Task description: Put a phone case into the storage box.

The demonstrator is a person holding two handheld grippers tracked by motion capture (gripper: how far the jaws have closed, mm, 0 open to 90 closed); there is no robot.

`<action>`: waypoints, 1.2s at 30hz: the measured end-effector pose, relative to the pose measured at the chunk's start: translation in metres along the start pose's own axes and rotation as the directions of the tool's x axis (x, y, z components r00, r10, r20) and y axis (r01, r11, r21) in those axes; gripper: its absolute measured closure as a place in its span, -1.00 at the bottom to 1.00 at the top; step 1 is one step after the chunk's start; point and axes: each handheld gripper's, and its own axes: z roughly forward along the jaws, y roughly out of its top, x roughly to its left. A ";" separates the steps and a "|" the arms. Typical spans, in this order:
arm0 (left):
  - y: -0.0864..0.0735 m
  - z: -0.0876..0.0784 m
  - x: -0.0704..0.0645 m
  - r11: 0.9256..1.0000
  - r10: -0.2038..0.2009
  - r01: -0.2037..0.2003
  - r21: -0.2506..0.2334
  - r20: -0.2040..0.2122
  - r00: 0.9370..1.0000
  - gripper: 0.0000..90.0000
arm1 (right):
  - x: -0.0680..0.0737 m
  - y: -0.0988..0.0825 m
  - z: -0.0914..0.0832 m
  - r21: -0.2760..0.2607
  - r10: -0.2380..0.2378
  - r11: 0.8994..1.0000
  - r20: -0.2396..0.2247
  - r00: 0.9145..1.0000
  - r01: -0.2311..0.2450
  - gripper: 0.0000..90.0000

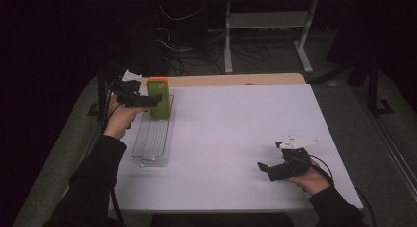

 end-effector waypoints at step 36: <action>-0.035 -0.047 -0.050 0.992 0.127 -0.115 -0.056 0.321 0.938 -1.00 | 0.002 0.000 -0.002 -0.005 0.000 1.000 -0.018 1.000 0.000 -1.00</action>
